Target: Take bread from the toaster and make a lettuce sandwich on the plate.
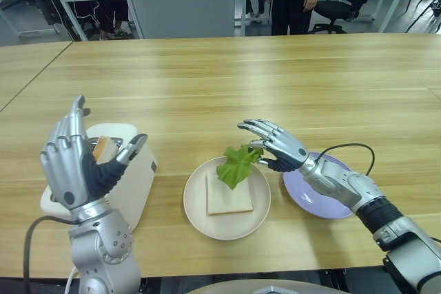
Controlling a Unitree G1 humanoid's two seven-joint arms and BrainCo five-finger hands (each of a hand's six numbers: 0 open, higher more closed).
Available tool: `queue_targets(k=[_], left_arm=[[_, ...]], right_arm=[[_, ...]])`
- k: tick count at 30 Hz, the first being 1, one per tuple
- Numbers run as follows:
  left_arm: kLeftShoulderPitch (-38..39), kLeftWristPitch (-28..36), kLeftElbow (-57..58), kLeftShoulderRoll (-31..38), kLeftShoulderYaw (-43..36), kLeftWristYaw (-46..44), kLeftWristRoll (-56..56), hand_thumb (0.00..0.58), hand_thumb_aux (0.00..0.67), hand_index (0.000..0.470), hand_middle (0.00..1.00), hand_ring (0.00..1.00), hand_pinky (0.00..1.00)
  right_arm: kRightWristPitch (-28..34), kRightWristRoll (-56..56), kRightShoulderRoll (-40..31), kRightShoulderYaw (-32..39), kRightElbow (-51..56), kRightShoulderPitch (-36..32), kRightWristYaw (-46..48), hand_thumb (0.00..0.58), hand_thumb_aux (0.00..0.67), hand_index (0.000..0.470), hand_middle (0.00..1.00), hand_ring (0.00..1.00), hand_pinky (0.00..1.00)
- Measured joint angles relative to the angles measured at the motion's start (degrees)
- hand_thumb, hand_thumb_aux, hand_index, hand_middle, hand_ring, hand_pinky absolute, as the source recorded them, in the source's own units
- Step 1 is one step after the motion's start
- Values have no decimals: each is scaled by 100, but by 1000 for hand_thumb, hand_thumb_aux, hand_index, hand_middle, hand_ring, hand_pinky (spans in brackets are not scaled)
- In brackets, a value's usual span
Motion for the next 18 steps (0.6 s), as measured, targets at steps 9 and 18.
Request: queue_targets(k=[9, 18], left_arm=[[-50, -75, 423, -72, -252, 136, -2, 0, 0, 0, 267, 267, 267], [10, -99, 493, -97, -382, 194, -24, 0, 0, 0, 263, 263, 263]], right_arm=[[99, 13, 742, 61, -296, 176, 400, 580, 670, 460, 0, 0, 0], [150, -197, 635, 184, 112, 308, 529, 580, 670, 460, 0, 0, 0]])
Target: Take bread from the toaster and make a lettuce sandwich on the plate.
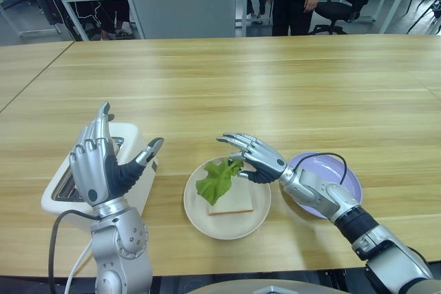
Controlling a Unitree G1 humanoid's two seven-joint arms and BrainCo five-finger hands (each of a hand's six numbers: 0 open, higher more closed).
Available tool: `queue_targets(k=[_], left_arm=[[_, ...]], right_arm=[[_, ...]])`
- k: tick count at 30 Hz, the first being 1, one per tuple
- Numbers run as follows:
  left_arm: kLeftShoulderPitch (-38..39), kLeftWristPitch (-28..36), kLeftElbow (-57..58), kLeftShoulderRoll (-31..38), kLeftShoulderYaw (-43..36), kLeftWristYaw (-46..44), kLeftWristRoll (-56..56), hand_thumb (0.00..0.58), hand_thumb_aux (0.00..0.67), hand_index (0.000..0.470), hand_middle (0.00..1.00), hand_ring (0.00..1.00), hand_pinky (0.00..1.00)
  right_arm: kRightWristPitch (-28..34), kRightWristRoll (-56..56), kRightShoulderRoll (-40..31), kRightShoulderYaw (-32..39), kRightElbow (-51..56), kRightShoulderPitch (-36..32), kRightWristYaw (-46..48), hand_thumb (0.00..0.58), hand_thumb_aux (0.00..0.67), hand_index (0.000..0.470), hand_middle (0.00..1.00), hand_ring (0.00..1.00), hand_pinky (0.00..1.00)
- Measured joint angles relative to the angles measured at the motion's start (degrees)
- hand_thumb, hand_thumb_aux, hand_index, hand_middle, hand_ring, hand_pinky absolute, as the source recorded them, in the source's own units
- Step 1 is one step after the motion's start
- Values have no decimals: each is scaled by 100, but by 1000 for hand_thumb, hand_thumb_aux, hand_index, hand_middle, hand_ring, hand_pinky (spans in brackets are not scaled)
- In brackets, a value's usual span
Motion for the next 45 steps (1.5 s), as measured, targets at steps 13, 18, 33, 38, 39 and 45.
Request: queue_targets(k=[13, 18, 33, 38, 39, 45], left_arm=[[4, -2, 159, 34, -8, 43, -161, 0, 0, 0, 267, 267, 267], [-24, -5, 226, 34, -88, 72, -163, 0, 0, 0, 267, 267, 267], [-188, -13, 483, 47, -388, 149, -216, 0, 0, 0, 278, 278, 278], [-157, -17, 477, 116, -338, 142, -245, 0, 0, 0, 275, 275, 275], [-136, -15, 463, 119, -311, 137, -261, 0, 0, 0, 275, 275, 275], [-284, -7, 114, 229, -304, -275, -449, 0, 0, 0, 251, 251, 251]], right_arm=[[300, -646, -109, 359, 667, -94, -7, 580, 670, 460, 0, 0, 0], [382, -805, -155, 446, 659, -138, -76, 0, 0, 0, 0, 0, 0], [861, -1089, -769, 227, 139, -159, -276, 0, 0, 0, 0, 0, 0], [1029, 188, -978, -394, -382, 331, 558, 0, 0, 0, 0, 0, 0], [1139, 954, -878, -640, -532, 581, 1003, 0, 0, 0, 0, 0, 0], [3610, 6503, 302, -1438, -2773, 2365, 3369, 0, 0, 0, 0, 0, 0]])
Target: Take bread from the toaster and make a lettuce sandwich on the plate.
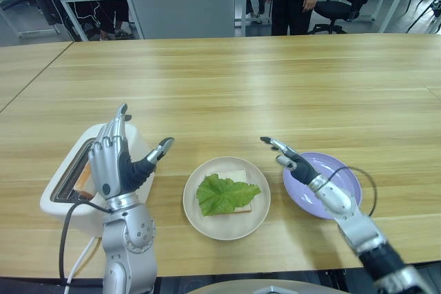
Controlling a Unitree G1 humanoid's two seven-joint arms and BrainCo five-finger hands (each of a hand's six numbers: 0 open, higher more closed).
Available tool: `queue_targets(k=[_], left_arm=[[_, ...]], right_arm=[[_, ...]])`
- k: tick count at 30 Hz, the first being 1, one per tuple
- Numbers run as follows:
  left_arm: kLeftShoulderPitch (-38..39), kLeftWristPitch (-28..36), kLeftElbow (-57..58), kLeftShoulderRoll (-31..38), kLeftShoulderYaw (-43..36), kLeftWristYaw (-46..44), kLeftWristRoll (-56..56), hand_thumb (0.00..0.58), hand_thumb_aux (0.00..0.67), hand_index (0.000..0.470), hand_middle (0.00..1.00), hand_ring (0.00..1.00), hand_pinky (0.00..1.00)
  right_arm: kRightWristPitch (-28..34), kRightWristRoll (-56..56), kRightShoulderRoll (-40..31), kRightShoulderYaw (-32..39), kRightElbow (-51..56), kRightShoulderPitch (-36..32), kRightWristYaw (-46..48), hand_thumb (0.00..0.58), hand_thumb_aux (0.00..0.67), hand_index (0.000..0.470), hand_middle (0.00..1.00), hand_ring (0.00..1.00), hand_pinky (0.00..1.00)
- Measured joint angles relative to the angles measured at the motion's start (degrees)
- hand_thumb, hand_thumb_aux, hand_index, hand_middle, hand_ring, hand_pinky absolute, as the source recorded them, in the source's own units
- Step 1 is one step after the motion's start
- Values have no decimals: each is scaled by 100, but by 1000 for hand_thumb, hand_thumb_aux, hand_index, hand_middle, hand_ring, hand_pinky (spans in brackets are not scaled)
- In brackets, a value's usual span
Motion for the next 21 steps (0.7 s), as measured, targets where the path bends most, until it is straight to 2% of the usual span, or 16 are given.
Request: queue_targets(k=[2, 5, 9, 15, 18, 21], left_arm=[[-71, 34, -283, 126, 139, -323, -196, 0, 0, 0, 251, 251, 251], [-148, 170, -742, 461, 678, -812, -491, 0, 0, 0, 251, 251, 251], [-118, 307, -928, 988, 1544, -1226, -742, 0, 0, 0, 243, 243, 243], [196, 378, -617, 1664, 2663, -1436, -802, 0, 0, 0, 208, 208, 208], [485, 398, -289, 1697, 2789, -1467, -741, 0, 0, 0, 212, 212, 212], [729, 424, 122, 1666, 2577, -1530, -539, 0, 0, 0, 224, 224, 224]], right_arm=[[904, 1438, 276, -285, -803, 435, 226, 0, 0, 0, 0, 0, 0], [1450, 2220, 531, -474, -1444, 815, 255, 0, 0, 0, 0, 0, 0], [1592, 2224, 647, -735, -1624, 1102, 88, 0, 0, 0, 0, 0, 0], [1473, 1593, 788, -752, -1735, 1446, -16, 0, 0, 0, 0, 0, 0], [1420, 1387, 856, -756, -1741, 1516, -13, 0, 0, 0, 0, 0, 0], [1413, 1306, 924, -773, -1742, 1513, 0, 0, 0, 0, 0, 0, 0]])
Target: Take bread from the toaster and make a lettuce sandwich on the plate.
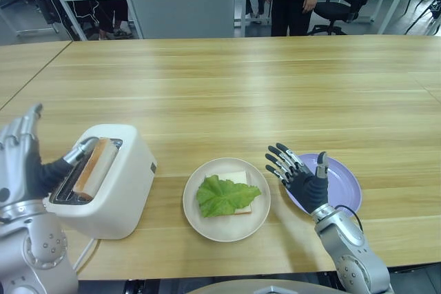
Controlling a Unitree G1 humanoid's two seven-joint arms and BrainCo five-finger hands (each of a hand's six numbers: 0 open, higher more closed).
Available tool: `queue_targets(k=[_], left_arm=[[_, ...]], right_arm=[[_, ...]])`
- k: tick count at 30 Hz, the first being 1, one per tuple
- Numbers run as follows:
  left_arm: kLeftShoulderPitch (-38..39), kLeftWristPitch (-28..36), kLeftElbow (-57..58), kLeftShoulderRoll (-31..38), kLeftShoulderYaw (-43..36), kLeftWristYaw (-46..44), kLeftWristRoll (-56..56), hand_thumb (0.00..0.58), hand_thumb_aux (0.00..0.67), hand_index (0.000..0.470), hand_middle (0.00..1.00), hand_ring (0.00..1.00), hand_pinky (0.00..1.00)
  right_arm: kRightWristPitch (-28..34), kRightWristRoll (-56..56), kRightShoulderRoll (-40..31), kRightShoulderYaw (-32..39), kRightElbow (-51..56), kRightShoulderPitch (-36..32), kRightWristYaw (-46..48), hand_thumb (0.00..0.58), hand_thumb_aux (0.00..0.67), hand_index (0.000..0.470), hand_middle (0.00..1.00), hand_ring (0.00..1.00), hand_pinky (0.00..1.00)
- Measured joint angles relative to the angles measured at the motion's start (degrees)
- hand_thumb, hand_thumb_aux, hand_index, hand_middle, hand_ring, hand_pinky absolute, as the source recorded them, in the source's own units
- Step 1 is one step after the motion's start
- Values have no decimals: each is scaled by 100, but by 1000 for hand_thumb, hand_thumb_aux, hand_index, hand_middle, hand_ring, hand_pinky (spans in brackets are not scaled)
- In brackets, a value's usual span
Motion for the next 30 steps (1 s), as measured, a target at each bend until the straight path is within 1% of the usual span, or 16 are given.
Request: queue_targets(k=[6, 7, 8, 9, 10, 11, 12, 13, 25, 30], left_arm=[[80, 138, 703, 43, -413, -165, 308, 0, 0, 0, 235, 235, 235], [76, 162, 769, 45, -462, -178, 330, 62, 37, 25, 235, 235, 235], [75, 176, 774, 45, -484, -181, 332, 62, 37, 25, 235, 235, 235], [67, 199, 774, 47, -501, -181, 336, 258, 171, 117, 239, 239, 239], [51, 229, 775, 51, -519, -180, 337, 501, 423, 290, 251, 251, 251], [33, 250, 778, 51, -526, -180, 338, 553, 525, 361, 259, 259, 259], [9, 276, 780, 51, -529, -177, 339, 553, 525, 361, 259, 259, 259], [-2, 300, 788, 51, -533, -172, 341, 580, 670, 460, 255, 255, 255], [-49, 335, 766, 14, -743, -3, 335, 580, 670, 460, 251, 251, 251], [-224, 369, 757, -2, -801, 78, 341, 580, 670, 460, 239, 239, 239]], right_arm=[[-39, -140, 50, -128, -1, 30, 13, 0, 0, 0, 0, 0, 0], [-39, -145, 60, -171, 0, 30, 18, 0, 0, 0, 0, 0, 0], [-40, -151, 66, -203, 0, 30, 23, 0, 0, 0, 0, 0, 0], [-41, -156, 66, -227, 0, 30, 27, 0, 0, 0, 0, 0, 0], [-41, -163, 69, -236, 3, 30, 34, 0, 0, 0, 0, 0, 0], [-41, -170, 71, -237, 4, 30, 49, 0, 0, 0, 0, 0, 0], [-41, -189, 75, -239, 6, 30, 66, 0, 0, 0, 0, 0, 0], [-42, -208, 80, -242, 10, 30, 82, 0, 0, 0, 0, 0, 0], [-48, -372, 154, -354, 141, 29, 171, 0, 0, 0, 0, 0, 0], [-48, -388, 215, -372, 236, 22, 208, 0, 0, 0, 0, 0, 0]])
